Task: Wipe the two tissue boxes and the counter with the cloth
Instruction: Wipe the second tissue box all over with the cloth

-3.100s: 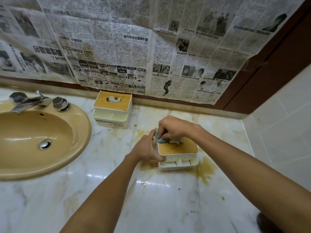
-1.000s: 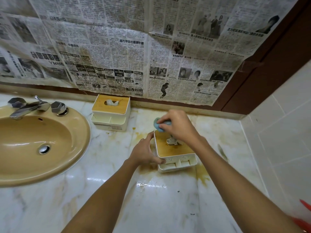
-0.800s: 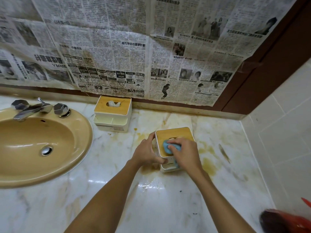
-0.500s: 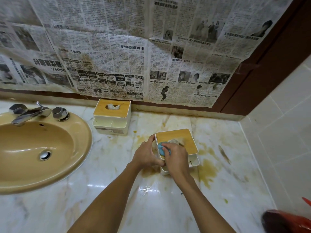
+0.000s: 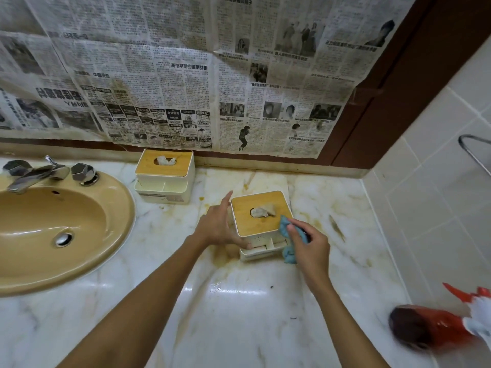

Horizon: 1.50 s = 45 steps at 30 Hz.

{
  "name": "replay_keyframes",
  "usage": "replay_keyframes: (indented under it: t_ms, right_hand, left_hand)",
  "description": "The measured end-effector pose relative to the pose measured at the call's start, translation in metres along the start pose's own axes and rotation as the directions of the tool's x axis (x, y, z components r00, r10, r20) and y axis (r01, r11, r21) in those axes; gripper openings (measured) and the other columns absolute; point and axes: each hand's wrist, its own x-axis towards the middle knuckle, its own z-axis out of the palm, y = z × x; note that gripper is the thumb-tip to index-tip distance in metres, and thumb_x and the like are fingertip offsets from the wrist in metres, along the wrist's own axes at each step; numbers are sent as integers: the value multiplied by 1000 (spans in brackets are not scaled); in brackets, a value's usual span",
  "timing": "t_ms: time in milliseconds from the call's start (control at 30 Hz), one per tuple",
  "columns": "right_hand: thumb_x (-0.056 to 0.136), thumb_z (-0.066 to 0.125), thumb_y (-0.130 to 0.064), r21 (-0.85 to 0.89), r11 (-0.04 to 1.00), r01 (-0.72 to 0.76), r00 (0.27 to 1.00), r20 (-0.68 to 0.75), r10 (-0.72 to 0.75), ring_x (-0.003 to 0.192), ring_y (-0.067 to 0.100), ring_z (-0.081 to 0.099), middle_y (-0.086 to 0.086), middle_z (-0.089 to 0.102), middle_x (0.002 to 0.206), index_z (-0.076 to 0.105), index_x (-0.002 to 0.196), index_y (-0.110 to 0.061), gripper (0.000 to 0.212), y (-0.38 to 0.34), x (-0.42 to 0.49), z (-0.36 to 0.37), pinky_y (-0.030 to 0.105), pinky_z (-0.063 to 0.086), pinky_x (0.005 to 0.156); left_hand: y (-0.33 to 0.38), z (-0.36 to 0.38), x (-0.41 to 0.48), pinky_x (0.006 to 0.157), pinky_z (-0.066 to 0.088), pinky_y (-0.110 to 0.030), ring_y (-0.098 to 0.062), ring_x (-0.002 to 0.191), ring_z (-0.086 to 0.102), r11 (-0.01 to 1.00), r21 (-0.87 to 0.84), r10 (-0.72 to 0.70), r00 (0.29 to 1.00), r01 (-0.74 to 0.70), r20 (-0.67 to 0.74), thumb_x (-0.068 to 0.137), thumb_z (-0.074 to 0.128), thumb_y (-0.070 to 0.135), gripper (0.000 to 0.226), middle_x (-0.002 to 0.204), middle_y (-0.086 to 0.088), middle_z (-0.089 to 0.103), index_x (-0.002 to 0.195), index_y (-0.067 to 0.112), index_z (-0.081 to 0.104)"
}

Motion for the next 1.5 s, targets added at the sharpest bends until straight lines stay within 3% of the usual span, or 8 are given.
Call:
replay_keyframes:
  t_ms: [167, 267, 467, 667, 900, 1100, 1300, 1500]
  right_hand:
    - [95, 69, -19, 278, 928, -249, 955, -90, 283, 101, 17, 69, 2, 73, 113, 72, 120, -14, 25, 21, 30, -25, 40, 58, 91]
    - [93, 71, -20, 439, 799, -411, 884, -21, 467, 88, 23, 66, 12, 71, 114, 69, 123, -9, 32, 31, 56, -30, 36, 57, 74]
    - [87, 71, -2, 534, 677, -506, 852, 184, 490, 68, 24, 64, 21, 72, 113, 62, 131, -4, 45, 34, 75, -42, 29, 50, 47]
    - [94, 62, -3, 548, 653, -523, 847, 247, 471, 68, 24, 61, 18, 65, 98, 60, 132, 0, 38, 44, 93, -47, 31, 52, 50]
    - [105, 50, -11, 589, 682, -433, 900, 244, 361, 110, 36, 65, 20, 65, 129, 55, 137, -8, 32, 30, 98, -55, 38, 56, 79]
    - [106, 48, -17, 341, 935, -96, 982, 188, 32, 108, 8, 65, -4, 66, 126, 60, 132, -29, 31, -30, 98, -73, 17, 55, 79]
    - [102, 56, -12, 28, 908, 419, 854, 328, -404, 124, -13, 52, -15, 62, 135, 65, 132, -27, 35, -91, 84, -70, 8, 39, 104]
    - [99, 57, 0, 93, 833, 545, 716, 464, -521, 138, 1, 46, -8, 58, 144, 68, 130, -25, 42, -87, 55, -78, 19, 32, 117]
  left_hand:
    - [46, -23, 2, 121, 23, -56, -26, 153, 19, 961, 245, 150, 987, -130, -63, 35, 90, 79, 163, 168, 1, 21, 163, 36, -2]
    - [92, -22, 14, 125, 15, -53, -25, 154, 20, 859, 474, 203, 979, -194, 34, 46, 86, 79, 154, 169, 0, 23, 165, 27, 3]
    - [136, 3, 37, 126, 3, -61, -29, 160, 7, 704, 700, 4, 986, -123, 169, 44, 87, 80, 167, 173, -9, 12, 163, 6, -6]
    - [143, 8, 45, 106, 44, -48, -28, 136, 53, 661, 747, -115, 975, -69, 192, 49, 90, 73, 144, 157, -4, 44, 159, 12, 20]
    - [135, 1, 41, 89, 52, -43, -26, 113, 61, 718, 682, 17, 984, -137, 179, 41, 88, 73, 131, 139, 1, 48, 149, 23, 33]
    - [128, -29, 32, 104, 44, -28, -10, 126, 51, 896, 310, 283, 946, -319, 156, 41, 97, 60, 137, 142, 13, 44, 154, 26, 28]
    - [143, -51, 32, 105, 47, -24, -6, 124, 54, 907, 99, 411, 912, -409, 3, 36, 100, 54, 128, 135, 16, 51, 146, 29, 39]
    - [138, -82, 33, 107, 49, -35, -9, 124, 55, 902, 95, 426, 903, -420, -52, 35, 101, 55, 133, 137, 11, 53, 149, 25, 40]
